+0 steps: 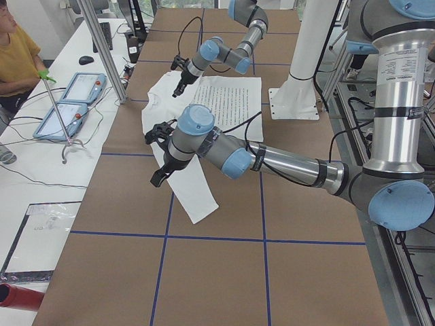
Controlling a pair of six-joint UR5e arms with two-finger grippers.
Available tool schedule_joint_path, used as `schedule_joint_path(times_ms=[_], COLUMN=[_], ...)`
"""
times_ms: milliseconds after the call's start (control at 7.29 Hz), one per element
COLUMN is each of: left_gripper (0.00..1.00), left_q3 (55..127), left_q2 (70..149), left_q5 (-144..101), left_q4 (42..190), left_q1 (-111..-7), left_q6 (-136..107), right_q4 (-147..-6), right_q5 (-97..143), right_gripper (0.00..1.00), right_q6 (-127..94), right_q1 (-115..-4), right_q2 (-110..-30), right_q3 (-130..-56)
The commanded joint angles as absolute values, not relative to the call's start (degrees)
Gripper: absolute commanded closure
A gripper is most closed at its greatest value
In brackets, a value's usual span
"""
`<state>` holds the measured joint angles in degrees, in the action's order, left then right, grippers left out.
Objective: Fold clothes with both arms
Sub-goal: 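Fold the held sleeve across the shirt chest toward the other sleeve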
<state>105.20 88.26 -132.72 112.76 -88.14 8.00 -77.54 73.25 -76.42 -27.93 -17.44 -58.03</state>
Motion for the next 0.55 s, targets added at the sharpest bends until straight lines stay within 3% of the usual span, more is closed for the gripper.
schedule_joint_path(times_ms=[0,274,411], left_gripper=[0.0,0.0,0.0], left_q3=[104.86,104.41,104.76], left_q2=[88.33,88.94,89.21], left_q5=[-132.71,-132.89,-132.8], left_q4=[112.76,112.85,112.85], left_q1=[-88.15,-88.07,-87.72], left_q6=[7.91,7.91,7.82], right_q4=[-77.25,-81.61,-86.7], right_q5=[74.26,83.09,89.76], right_gripper=[0.0,0.0,0.0], right_q6=[-77.34,-77.69,-76.74], right_q1=[-27.51,-30.91,-33.98], right_q2=[-15.3,-15.12,-17.21], right_q3=[-56.34,-56.95,-60.87])
